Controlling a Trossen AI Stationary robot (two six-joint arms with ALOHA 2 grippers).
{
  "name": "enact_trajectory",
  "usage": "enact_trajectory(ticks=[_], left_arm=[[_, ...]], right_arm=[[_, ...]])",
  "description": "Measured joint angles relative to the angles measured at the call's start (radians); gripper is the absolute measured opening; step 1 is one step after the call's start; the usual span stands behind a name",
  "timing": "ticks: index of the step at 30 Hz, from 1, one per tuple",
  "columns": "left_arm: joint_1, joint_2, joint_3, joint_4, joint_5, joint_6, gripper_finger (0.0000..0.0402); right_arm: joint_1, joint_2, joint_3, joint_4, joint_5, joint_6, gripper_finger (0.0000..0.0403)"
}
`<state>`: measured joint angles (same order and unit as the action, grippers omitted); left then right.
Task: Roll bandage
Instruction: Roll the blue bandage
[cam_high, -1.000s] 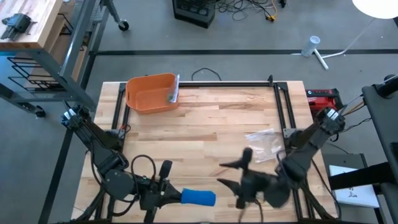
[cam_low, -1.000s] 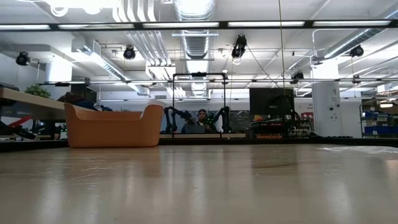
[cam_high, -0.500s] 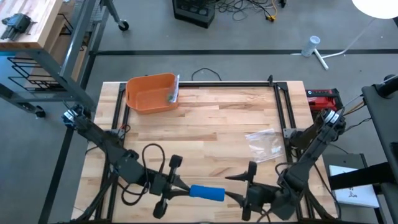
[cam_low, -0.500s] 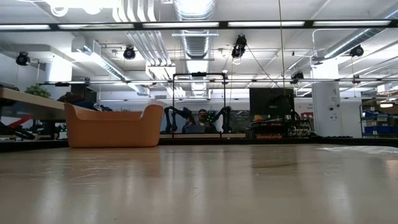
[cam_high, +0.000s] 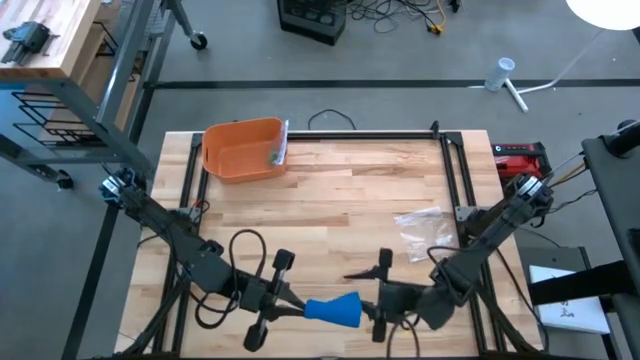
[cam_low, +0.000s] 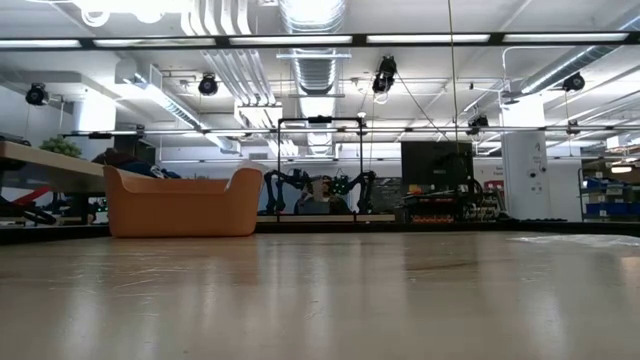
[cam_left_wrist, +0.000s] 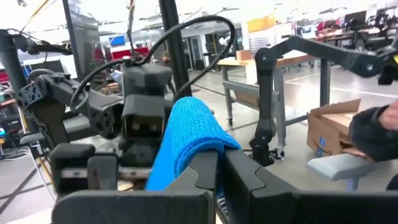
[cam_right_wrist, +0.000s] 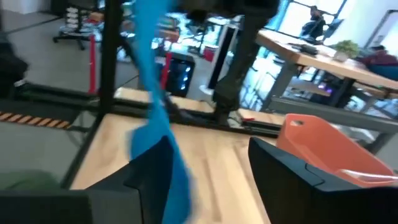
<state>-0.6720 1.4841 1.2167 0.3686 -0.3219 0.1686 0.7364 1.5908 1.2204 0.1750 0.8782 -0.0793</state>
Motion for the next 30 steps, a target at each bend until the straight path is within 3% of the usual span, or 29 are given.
enact_trajectory(ticks=[6, 13, 19, 25, 30], left_arm=[[0.0, 0.0, 0.0, 0.041, 0.0, -0.004, 0.0], [0.0, 0.0, 0.0, 0.05, 0.0, -0.023, 0.0], [-0.001, 0.001, -0.004, 0.052, 0.037, -0.081, 0.0], [-0.004, 0.005, -0.082, 0.134, 0.119, -0.157, 0.0], [-0.005, 0.006, -0.185, 0.253, 0.183, -0.201, 0.0]], right_arm=[[-0.033, 0.042, -0.002, 0.072, -0.147, -0.052, 0.0126], [-0.045, 0.065, -0.002, 0.078, -0.153, -0.125, 0.0014], [-0.044, 0.039, 0.002, 0.078, -0.005, -0.284, 0.0003], [-0.046, -0.003, 0.05, 0.1, 0.152, -0.598, 0.0001], [-0.058, -0.025, 0.142, 0.104, 0.177, -0.852, 0.0001]])
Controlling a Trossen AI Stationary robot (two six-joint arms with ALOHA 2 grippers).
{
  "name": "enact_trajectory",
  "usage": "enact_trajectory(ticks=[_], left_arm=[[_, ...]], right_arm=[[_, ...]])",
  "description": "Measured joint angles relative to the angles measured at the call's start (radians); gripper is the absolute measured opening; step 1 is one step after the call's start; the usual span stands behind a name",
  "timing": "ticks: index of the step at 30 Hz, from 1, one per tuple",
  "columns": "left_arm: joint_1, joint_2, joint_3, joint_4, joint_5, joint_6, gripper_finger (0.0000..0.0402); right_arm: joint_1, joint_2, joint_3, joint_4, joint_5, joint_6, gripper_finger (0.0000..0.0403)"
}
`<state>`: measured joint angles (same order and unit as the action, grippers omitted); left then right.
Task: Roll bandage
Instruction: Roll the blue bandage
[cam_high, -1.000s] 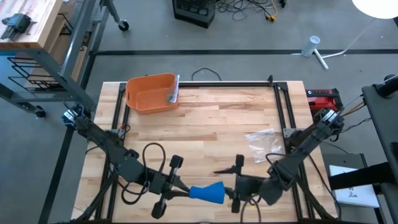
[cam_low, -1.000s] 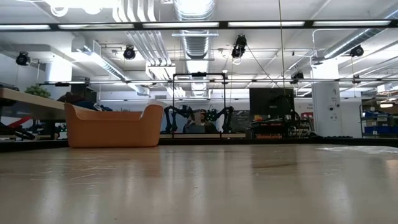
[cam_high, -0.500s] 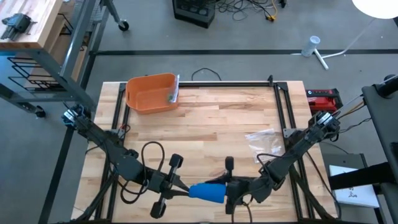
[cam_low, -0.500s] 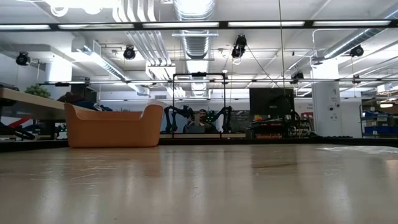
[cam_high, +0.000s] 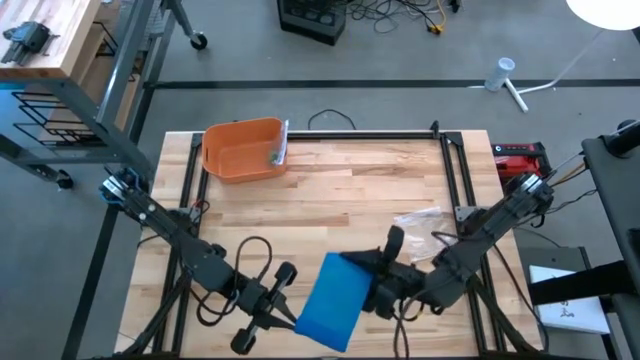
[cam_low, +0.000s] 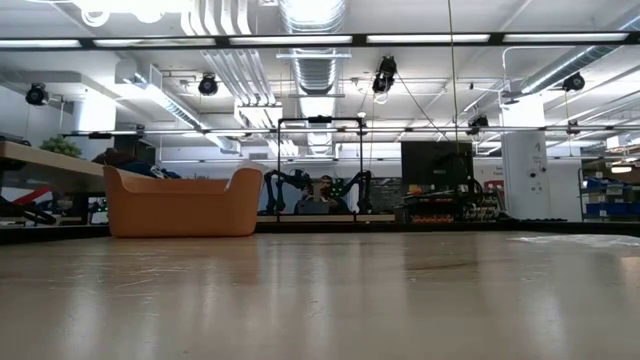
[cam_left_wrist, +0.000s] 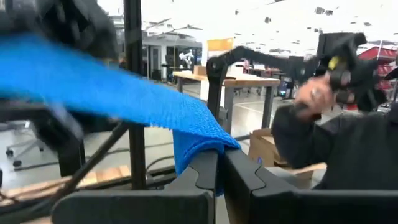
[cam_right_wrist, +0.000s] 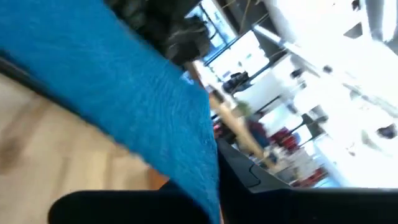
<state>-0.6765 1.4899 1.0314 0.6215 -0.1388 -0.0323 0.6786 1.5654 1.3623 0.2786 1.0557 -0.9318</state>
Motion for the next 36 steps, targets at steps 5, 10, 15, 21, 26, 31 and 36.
enact_trajectory(ticks=[5, 10, 15, 21, 26, 31, 36], left_arm=[[0.004, 0.0, -0.055, 0.031, 0.016, -0.01, 0.0], [0.005, 0.0, -0.064, 0.031, 0.04, -0.004, 0.0], [0.012, 0.0, -0.064, 0.011, 0.051, -0.004, 0.0], [0.04, 0.0, -0.065, -0.002, 0.047, -0.003, 0.0], [0.044, 0.033, -0.06, -0.002, 0.057, 0.038, 0.0], [0.038, 0.101, 0.001, -0.001, 0.122, 0.078, 0.0], [0.005, 0.108, 0.043, -0.031, 0.122, 0.109, 0.0]], right_arm=[[-0.039, 0.0, 0.093, -0.001, -0.002, -0.111, 0.0], [-0.089, 0.0, 0.134, -0.005, -0.021, -0.128, 0.0], [-0.129, -0.004, 0.137, -0.004, -0.102, -0.086, 0.0], [-0.164, -0.006, 0.137, 0.05, -0.224, -0.03, 0.0], [-0.199, -0.011, 0.137, 0.052, -0.24, -0.034, 0.0], [-0.227, -0.023, 0.137, 0.041, -0.237, -0.006, 0.0], [-0.221, -0.048, 0.119, 0.037, -0.195, -0.022, 0.0]])
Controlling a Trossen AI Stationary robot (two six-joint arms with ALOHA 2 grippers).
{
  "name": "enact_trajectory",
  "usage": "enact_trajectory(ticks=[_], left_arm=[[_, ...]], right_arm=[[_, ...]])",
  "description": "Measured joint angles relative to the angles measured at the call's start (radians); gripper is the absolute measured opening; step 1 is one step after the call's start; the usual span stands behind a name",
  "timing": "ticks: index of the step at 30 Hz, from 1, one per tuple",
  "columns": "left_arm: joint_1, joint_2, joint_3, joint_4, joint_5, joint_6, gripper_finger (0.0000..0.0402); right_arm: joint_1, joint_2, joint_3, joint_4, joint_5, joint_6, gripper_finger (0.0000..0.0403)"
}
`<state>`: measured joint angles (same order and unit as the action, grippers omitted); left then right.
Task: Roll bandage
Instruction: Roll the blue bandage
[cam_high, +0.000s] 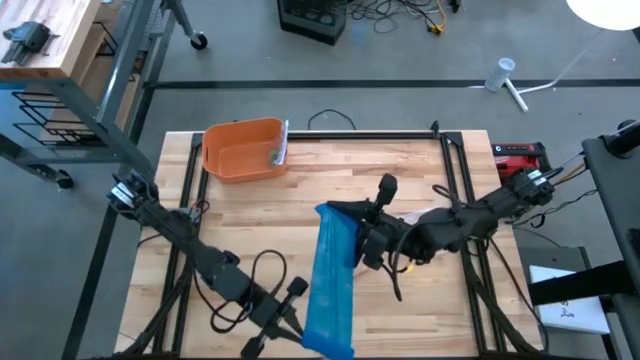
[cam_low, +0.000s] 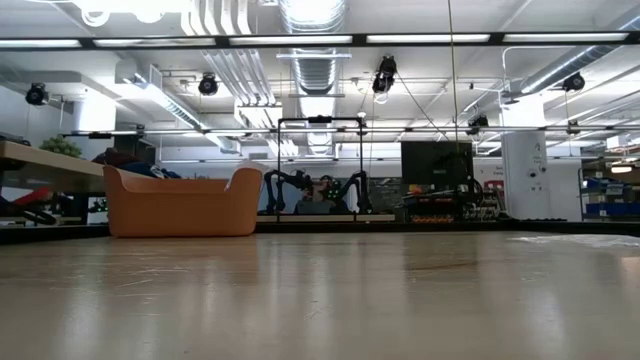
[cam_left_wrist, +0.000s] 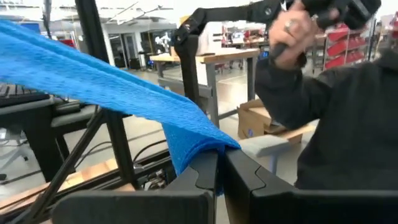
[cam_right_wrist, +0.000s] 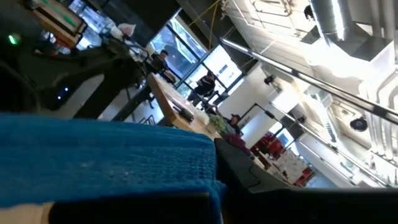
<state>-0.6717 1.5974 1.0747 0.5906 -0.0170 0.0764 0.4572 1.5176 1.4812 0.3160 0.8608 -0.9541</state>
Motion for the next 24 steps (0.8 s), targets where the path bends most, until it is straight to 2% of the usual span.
enact_trajectory(ticks=[5, 10, 16, 24], left_arm=[[-0.025, -0.008, 0.006, -0.032, -0.048, 0.054, 0.0], [-0.043, -0.01, 0.011, -0.028, -0.06, 0.114, 0.0], [-0.053, -0.01, 0.073, -0.045, -0.05, 0.164, 0.0], [-0.053, -0.011, 0.201, -0.186, -0.049, 0.241, 0.0]], right_arm=[[0.021, -0.058, -0.031, 0.0, 0.063, -0.021, 0.0], [0.035, -0.137, -0.098, -0.034, 0.082, 0.04, 0.0], [0.034, -0.209, -0.247, -0.13, 0.083, 0.242, 0.0], [0.05, -0.216, -0.445, -0.142, 0.078, 0.477, 0.0]])
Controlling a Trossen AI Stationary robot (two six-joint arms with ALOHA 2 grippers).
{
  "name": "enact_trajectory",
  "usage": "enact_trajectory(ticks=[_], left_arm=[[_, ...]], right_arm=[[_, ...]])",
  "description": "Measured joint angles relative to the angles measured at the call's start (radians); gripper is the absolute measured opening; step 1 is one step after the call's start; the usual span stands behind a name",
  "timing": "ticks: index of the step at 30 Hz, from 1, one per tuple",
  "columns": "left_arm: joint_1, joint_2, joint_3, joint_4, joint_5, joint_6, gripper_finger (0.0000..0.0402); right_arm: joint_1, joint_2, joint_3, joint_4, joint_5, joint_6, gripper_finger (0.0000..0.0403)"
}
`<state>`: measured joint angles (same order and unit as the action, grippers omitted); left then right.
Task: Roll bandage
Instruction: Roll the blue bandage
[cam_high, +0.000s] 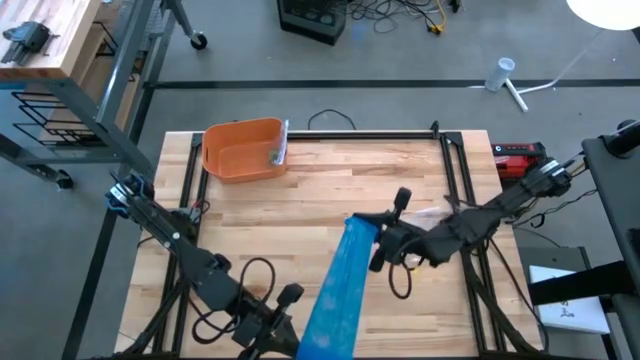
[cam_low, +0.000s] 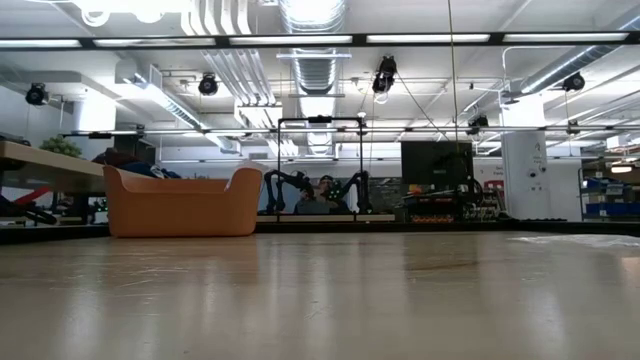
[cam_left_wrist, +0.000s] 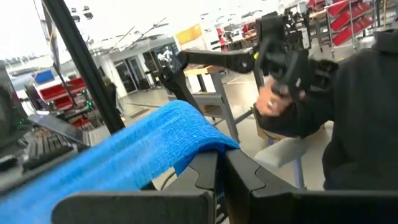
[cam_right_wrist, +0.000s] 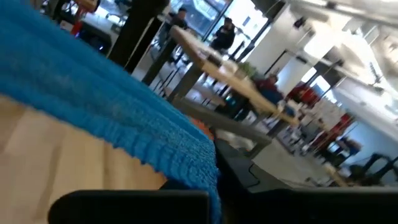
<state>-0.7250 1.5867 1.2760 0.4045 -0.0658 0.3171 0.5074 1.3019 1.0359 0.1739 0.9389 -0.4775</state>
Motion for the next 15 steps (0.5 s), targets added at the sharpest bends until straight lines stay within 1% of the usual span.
enact_trajectory(ticks=[5, 8, 10, 12, 15], left_arm=[[0.0, -0.003, 0.068, -0.042, -0.002, 0.043, 0.0], [0.005, -0.011, 0.095, -0.042, -0.012, 0.046, 0.0], [0.012, -0.012, 0.109, -0.037, -0.056, 0.062, 0.0], [0.017, -0.013, 0.116, -0.032, -0.116, 0.085, 0.0], [0.034, -0.012, 0.119, -0.016, -0.165, 0.102, 0.0]], right_arm=[[0.018, 0.007, -0.079, 0.008, -0.057, 0.145, 0.0], [0.026, 0.023, -0.11, 0.062, -0.104, 0.218, 0.0], [0.033, 0.045, -0.116, 0.075, -0.122, 0.259, 0.0], [0.035, 0.069, -0.115, 0.097, -0.182, 0.304, 0.0], [0.035, 0.118, -0.1, 0.135, -0.257, 0.347, 0.0]])
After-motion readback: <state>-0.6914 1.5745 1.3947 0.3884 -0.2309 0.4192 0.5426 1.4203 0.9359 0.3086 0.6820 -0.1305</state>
